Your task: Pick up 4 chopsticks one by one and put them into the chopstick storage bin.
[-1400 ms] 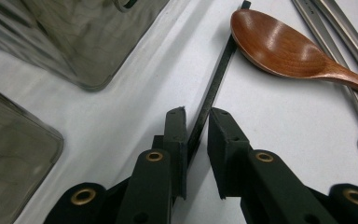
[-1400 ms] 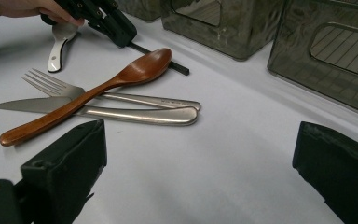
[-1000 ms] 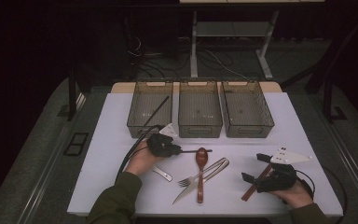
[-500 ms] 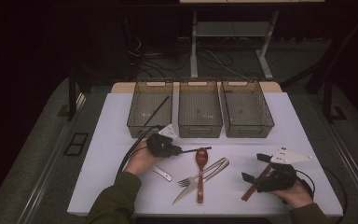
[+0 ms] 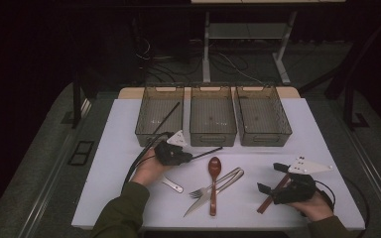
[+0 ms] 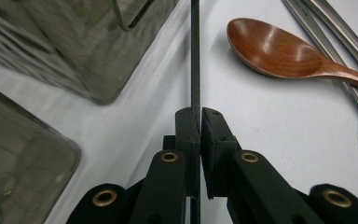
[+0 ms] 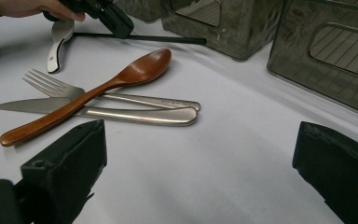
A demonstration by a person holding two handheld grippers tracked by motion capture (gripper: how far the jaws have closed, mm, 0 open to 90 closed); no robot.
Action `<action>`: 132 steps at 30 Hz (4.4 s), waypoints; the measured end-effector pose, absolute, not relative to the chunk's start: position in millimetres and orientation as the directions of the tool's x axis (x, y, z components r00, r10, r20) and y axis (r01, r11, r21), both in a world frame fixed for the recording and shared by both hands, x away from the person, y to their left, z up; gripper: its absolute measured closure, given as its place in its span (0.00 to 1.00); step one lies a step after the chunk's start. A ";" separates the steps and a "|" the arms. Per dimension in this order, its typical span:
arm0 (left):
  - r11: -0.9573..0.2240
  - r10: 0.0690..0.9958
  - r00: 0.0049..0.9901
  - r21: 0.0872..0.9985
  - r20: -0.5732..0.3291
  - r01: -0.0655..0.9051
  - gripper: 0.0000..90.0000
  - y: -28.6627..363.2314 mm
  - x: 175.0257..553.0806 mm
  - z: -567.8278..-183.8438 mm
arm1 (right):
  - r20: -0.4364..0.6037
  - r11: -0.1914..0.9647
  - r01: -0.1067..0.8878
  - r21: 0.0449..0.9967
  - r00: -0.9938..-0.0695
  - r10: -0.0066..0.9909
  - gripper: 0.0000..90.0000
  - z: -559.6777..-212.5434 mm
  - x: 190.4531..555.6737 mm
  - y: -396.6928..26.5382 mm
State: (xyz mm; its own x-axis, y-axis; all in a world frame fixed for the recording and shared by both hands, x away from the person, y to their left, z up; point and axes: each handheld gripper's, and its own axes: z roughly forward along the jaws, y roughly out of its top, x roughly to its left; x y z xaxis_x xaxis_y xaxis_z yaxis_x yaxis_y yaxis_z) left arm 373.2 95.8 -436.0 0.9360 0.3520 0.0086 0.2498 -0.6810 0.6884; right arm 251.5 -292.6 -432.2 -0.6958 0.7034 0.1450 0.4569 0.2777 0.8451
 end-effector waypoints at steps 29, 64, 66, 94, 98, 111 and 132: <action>-0.567 0.330 0.944 0.798 -0.006 0.203 0.96 82.9 371.3 -401.3 | 0.139 0.281 0.453 0.846 -0.696 0.705 0.03 -432.7 251.8 -292.8; -0.507 0.459 0.888 0.818 -0.011 0.272 0.95 148.5 354.2 -375.2 | 0.135 0.281 0.449 0.848 -0.696 0.705 0.03 -431.6 250.4 -292.4; -0.499 0.476 0.879 0.819 -0.014 0.283 0.95 153.9 354.7 -374.5 | 0.136 0.281 0.449 0.848 -0.697 0.704 0.03 -431.3 250.2 -292.4; -0.423 0.649 0.759 0.805 -0.051 0.416 0.95 189.1 413.2 -356.3 | 0.143 0.279 0.460 0.843 -0.692 0.708 0.03 -433.5 251.9 -293.0; -0.417 0.683 0.729 0.797 -0.043 0.438 0.95 189.3 428.6 -353.5 | 0.143 0.280 0.459 0.843 -0.692 0.707 0.03 -433.6 251.9 -293.0; -0.298 0.788 0.608 0.804 -0.097 0.514 0.95 186.3 464.9 -366.8 | 0.150 0.270 0.459 0.846 -0.692 0.706 0.03 -433.1 251.5 -294.1; -0.248 0.843 0.532 0.819 -0.081 0.517 0.91 174.5 478.8 -380.8 | 0.155 0.262 0.458 0.849 -0.691 0.706 0.03 -432.8 251.6 -295.6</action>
